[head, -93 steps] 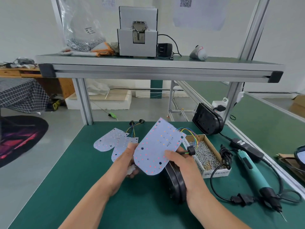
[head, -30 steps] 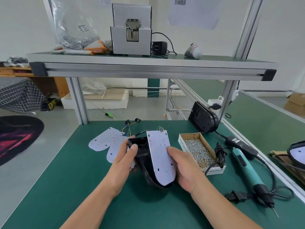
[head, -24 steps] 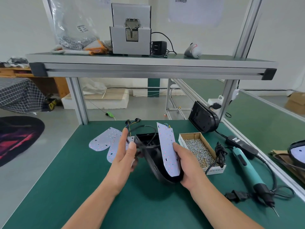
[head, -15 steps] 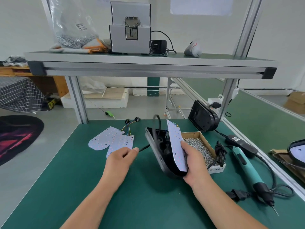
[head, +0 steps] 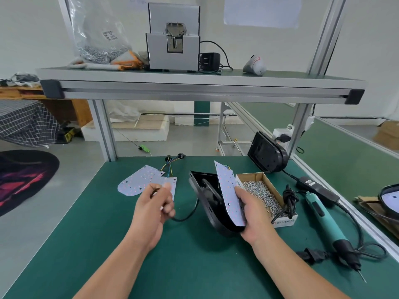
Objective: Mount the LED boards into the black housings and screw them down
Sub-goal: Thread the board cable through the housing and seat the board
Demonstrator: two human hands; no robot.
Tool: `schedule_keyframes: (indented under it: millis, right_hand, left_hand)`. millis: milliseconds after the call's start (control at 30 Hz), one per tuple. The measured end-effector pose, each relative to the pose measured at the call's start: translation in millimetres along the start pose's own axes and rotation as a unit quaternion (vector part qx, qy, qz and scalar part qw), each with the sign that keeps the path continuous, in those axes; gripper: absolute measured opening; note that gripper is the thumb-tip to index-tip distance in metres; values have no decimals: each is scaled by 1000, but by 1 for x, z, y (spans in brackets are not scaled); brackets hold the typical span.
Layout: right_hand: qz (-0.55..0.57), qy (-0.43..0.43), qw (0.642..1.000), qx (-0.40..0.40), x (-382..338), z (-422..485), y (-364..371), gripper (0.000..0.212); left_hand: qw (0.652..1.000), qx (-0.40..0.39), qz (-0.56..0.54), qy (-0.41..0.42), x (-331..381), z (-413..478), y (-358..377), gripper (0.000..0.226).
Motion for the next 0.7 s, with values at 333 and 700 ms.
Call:
schedule_keyframes:
  millis: [333,700]
  right_hand:
    - [10,13,992,-124,-2,-18,13,25]
    - [100,9,987,-122,-9,-15,10,35]
  left_hand:
    - [948,-127,285,61,-16,-18,30,37]
    - [920,36,370,123,-4,-7,6,60]
Point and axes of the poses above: each hand's wrist, its own z-axis towards the middle knuckle, its own y-axis out of the palm, x = y × z, the point moved 3 cm from there along z, towards the middle knuckle, and after that the axes turned 7 degrees about x, right-handed, at the moved point
